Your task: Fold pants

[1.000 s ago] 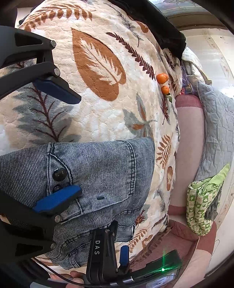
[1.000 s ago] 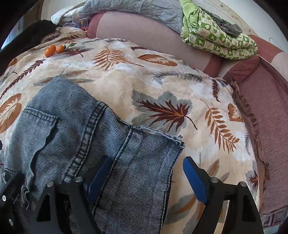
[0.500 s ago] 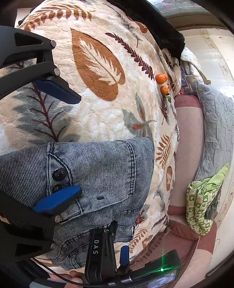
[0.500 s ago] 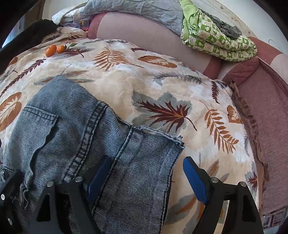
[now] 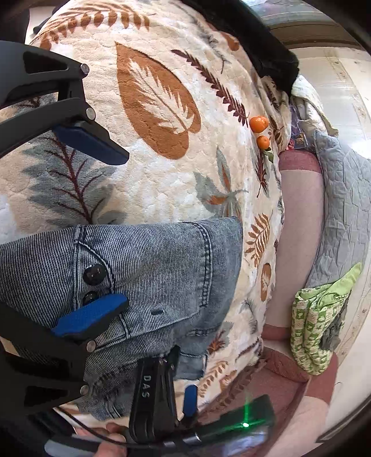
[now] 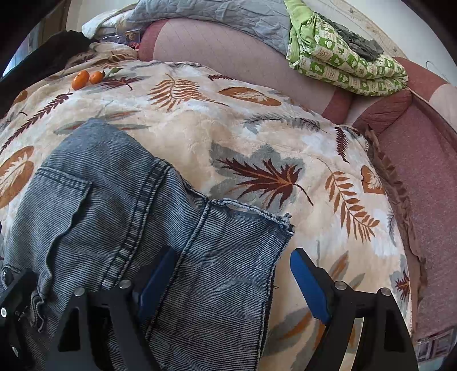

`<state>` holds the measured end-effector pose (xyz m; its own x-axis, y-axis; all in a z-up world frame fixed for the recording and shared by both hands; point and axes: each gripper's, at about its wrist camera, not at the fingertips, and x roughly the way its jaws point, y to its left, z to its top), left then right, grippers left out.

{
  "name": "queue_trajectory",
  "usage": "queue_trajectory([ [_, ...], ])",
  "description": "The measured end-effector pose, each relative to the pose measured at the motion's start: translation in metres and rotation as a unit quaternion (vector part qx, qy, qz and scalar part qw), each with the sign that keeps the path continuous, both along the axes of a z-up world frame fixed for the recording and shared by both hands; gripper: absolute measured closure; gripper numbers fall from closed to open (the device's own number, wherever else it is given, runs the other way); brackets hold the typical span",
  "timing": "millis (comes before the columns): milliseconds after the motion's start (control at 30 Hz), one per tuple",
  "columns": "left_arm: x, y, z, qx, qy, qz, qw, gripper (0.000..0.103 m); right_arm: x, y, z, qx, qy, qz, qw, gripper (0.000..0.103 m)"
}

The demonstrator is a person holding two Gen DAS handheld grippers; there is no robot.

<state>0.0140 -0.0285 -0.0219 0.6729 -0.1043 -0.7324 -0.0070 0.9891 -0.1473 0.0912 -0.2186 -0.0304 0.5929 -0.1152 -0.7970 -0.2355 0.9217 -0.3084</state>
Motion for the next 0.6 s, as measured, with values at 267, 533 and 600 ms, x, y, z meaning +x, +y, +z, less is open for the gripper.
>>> queue_trajectory([
  [267, 0.005, 0.042, 0.001, -0.098, 0.031, 0.040, 0.9939, 0.011, 0.025, 0.011, 0.055, 0.113, 0.049, 0.019, 0.992, 0.018],
  [533, -0.006, 0.039, 0.011, -0.144, 0.017, -0.009, 0.9894, 0.012, 0.082, 0.069, -0.001, 0.064, 0.221, 0.030, 0.973, 0.017],
  [600, -0.009, 0.047, 0.022, -0.177, -0.005, -0.021, 0.9840, 0.012, 0.091, 0.072, 0.021, 0.081, 0.217, 0.026, 0.972, 0.017],
])
